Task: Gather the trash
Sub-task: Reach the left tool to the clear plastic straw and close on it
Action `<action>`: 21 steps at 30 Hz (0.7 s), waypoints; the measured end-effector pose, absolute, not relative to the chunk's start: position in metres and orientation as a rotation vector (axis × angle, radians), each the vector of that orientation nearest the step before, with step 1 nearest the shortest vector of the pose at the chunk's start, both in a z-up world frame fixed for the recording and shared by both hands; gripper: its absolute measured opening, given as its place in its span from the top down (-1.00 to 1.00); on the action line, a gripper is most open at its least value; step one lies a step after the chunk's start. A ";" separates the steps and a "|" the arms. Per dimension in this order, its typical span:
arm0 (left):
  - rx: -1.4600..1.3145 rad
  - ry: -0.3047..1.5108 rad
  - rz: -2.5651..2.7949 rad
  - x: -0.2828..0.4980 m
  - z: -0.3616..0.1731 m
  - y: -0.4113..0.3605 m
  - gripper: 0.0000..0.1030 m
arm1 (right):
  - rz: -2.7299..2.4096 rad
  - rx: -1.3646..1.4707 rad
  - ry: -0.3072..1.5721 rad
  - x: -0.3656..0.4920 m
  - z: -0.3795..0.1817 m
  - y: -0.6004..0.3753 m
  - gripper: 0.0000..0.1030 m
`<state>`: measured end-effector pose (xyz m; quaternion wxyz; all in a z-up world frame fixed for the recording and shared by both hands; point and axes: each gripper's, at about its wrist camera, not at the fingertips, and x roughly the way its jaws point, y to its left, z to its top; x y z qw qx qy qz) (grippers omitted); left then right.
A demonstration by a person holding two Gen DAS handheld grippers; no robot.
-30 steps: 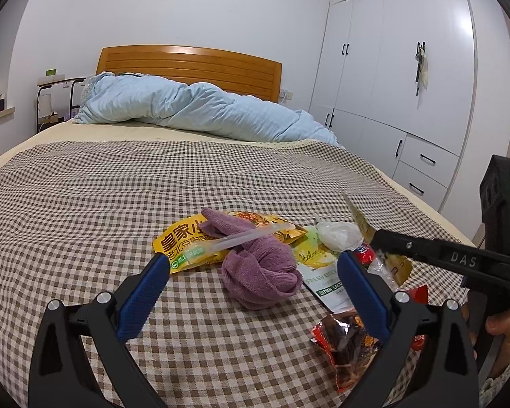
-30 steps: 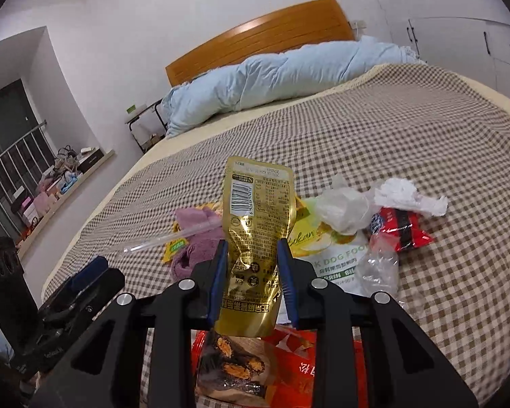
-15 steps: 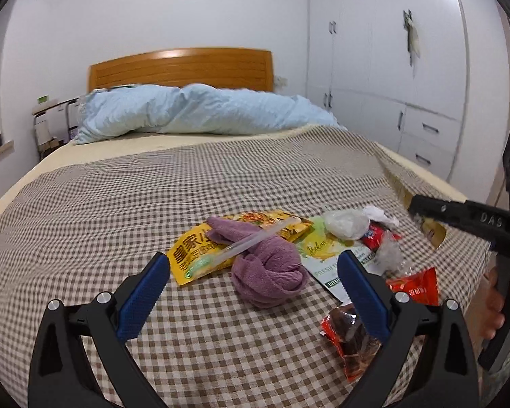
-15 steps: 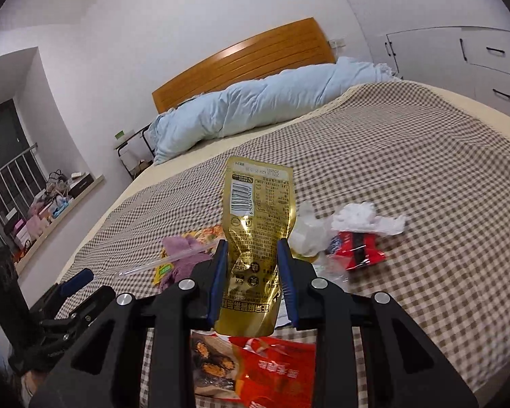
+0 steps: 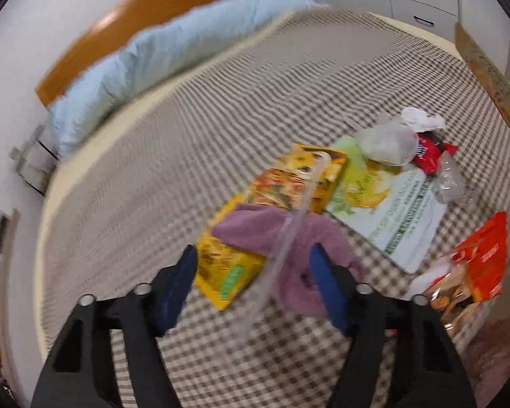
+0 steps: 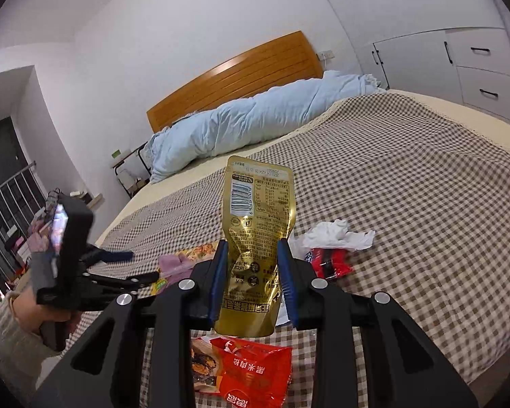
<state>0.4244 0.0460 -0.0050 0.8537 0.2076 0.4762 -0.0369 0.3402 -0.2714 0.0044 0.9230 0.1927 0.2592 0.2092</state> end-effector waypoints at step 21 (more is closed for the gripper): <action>0.207 1.072 -0.086 0.448 -0.019 0.049 0.94 | 0.435 0.428 0.500 0.332 0.012 -0.289 0.43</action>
